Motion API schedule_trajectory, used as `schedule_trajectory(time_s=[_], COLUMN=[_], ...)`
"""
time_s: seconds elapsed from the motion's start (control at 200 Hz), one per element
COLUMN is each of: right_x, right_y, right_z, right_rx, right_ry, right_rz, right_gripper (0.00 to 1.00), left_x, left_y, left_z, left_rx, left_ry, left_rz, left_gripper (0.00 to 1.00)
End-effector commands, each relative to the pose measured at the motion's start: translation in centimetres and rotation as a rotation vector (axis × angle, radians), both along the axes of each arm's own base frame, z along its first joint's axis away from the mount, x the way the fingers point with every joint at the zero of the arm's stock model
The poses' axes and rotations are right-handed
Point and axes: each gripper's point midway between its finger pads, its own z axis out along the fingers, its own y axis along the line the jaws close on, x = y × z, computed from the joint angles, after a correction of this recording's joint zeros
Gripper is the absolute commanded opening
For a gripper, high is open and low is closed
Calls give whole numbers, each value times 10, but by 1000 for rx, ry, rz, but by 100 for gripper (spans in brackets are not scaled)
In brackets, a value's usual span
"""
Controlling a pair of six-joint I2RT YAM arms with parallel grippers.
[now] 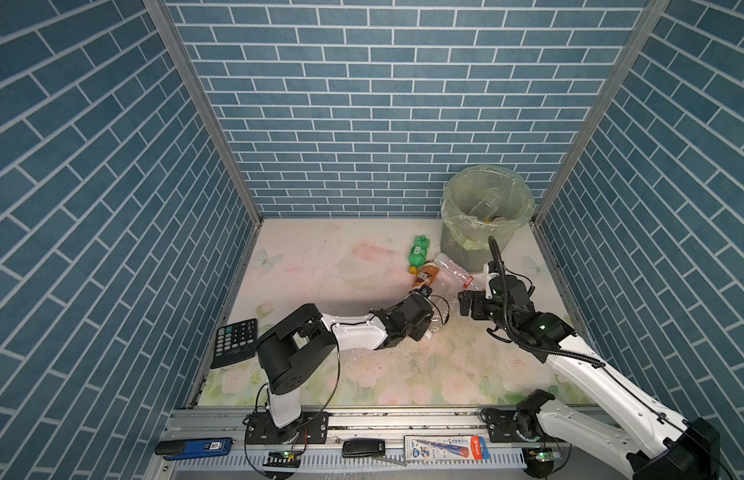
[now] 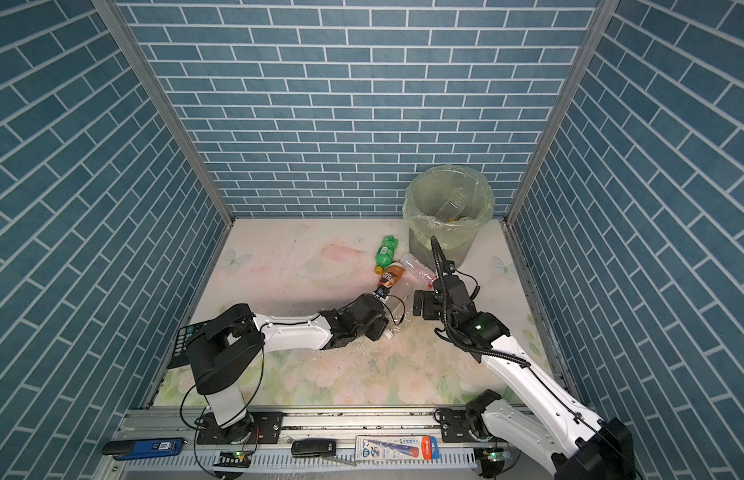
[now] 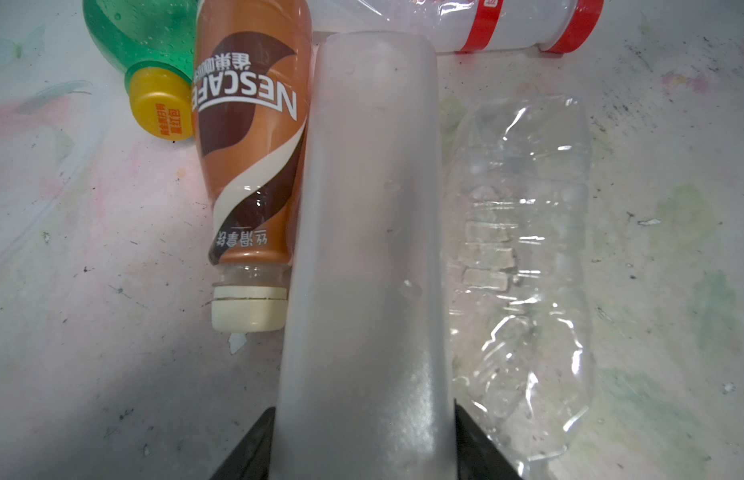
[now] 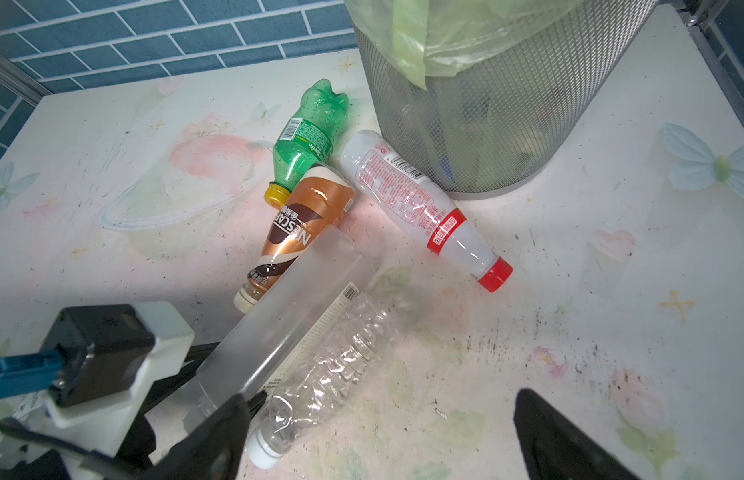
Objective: Throw the plastic bottles in the bin
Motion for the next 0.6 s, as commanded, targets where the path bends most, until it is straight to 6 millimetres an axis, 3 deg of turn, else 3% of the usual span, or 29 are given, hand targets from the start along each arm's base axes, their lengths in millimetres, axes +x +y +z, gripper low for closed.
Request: schedule_trajectory(time_s=[0.0,0.085,0.26,0.595], right_x=[1,1,3,7], right_y=[-2,-2,-2,6], right_z=[-4,-5,-6,-8], right_rx=[30,32,31,44], right_ry=[3,6,9,19], right_rz=[-27,-28,-29,-13], right_gripper=[99,99,99,98], left_x=[-2,-2,1,11], left_y=[-4,-2,8,56], left_z=[-10,-12,-8,4], left_rx=[6,9,1,-62], left_ry=[34,38,27,39], left_rz=[-3,-1,22,119], left_gripper=[65,65,54,53])
